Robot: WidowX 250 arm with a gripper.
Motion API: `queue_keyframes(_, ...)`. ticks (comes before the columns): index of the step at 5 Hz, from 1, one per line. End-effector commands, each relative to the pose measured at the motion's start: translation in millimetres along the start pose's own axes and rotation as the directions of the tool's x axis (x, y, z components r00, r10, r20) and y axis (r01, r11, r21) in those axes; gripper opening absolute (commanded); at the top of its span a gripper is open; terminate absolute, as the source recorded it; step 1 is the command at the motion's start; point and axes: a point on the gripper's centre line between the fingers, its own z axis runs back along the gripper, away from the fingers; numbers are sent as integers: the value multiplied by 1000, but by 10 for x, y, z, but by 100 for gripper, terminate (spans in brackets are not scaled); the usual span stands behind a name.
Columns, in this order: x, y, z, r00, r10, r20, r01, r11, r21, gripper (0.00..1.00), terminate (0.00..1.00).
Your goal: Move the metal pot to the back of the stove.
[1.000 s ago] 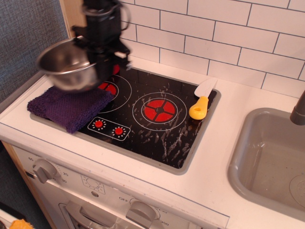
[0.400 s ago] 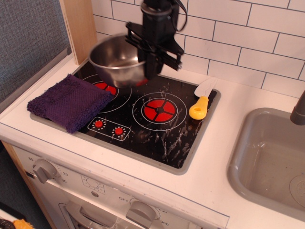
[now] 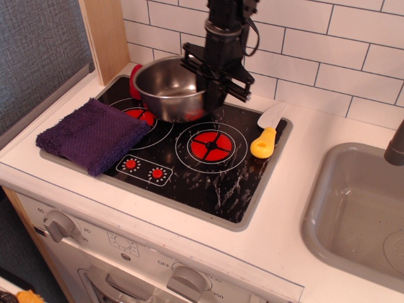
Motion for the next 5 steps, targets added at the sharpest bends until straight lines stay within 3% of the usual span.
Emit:
queue_keyframes(1,159,-180,243,994,-63,86,63,998,-1,0,0)
queue_keyframes(2,148,-125,267,997,14,75,-14,1000,-4,100,0)
queue_keyframes(3,125,16,261,992,113,59,-110,993,-39,100,0)
queue_keyframes(5,19,76,669,977,161,139,-153,986,-66,100,0)
